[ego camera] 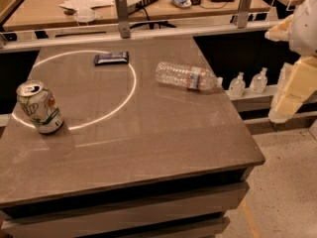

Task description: Move rxbar blueberry near 7up can

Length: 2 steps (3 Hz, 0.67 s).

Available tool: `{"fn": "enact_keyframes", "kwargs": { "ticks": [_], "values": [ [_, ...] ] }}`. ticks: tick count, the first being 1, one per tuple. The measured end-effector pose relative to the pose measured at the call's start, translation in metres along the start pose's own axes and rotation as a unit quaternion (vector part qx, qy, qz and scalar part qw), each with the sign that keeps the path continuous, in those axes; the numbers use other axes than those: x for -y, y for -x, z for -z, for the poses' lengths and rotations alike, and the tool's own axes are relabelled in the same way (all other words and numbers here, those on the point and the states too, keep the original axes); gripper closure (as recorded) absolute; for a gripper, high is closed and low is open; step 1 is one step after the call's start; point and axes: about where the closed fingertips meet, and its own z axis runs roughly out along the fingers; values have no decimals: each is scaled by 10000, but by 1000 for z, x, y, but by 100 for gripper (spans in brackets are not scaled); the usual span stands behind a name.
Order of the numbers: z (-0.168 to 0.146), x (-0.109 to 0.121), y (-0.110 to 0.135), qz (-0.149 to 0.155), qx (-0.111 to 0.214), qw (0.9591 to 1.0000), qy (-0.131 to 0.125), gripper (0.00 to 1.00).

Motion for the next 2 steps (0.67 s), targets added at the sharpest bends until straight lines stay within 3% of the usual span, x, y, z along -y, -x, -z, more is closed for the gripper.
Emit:
{"fn": "enact_keyframes", "kwargs": {
  "ticks": [1,2],
  "values": [
    [-9,63,28,88,1034,9944,-209,0],
    [-24,105,45,-214,1588,9867,-284,0]
  ]
}}
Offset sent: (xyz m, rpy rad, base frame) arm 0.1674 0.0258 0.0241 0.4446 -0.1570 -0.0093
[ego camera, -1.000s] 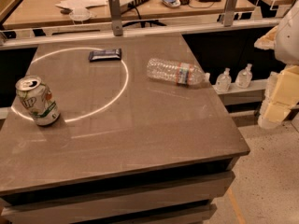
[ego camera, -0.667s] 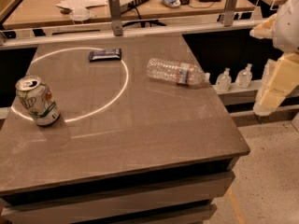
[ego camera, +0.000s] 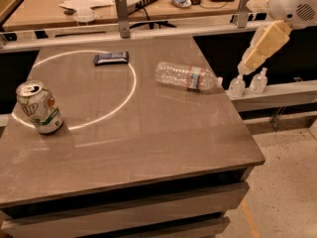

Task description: Move rxbar blueberry near 7up can

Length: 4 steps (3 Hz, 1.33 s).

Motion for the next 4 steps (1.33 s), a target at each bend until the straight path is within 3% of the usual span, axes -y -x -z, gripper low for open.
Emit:
{"fn": "enact_keyframes", "kwargs": {
  "ticks": [1,2,3,4],
  "values": [
    [-32,21,12,-447,448,9979,-117,0],
    [-84,41,27,-783,664,9946,-177,0],
    [-130,53,52,-510,528,9973,43,0],
    [-131,52,53,-506,533,9973,49,0]
  ]
}}
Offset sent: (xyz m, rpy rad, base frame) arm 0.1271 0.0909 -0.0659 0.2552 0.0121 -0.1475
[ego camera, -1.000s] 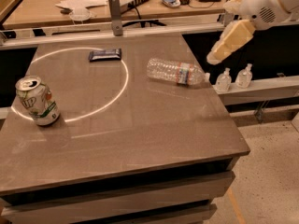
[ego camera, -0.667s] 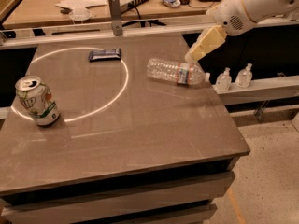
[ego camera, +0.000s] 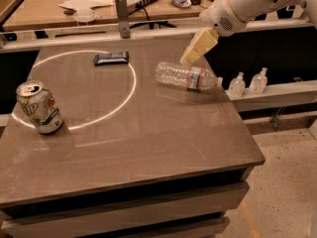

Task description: Move rxbar blueberry near 7up can

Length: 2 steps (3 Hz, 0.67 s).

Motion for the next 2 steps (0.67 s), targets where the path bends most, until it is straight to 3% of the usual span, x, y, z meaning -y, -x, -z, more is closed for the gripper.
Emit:
{"fn": "enact_keyframes", "kwargs": {
  "ticks": [1,2],
  "values": [
    [-10,-4,12,-145,362,9992,-25,0],
    [-55,-18,54,-429,1250,9912,16,0]
  ]
}}
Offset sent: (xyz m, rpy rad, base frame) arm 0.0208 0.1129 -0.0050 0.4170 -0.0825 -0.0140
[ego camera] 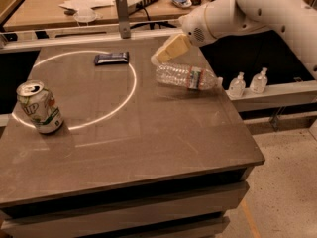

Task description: Move rxbar blueberry near 7up can

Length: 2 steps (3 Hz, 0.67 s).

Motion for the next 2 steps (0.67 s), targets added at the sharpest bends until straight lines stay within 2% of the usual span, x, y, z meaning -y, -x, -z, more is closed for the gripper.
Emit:
{"fn": "enact_keyframes", "kwargs": {
  "ticks": [1,2],
  "values": [
    [-32,-6,19,-21,325,9994,83,0],
    [-71,-12,22,-127,427,9990,104,0]
  ]
}}
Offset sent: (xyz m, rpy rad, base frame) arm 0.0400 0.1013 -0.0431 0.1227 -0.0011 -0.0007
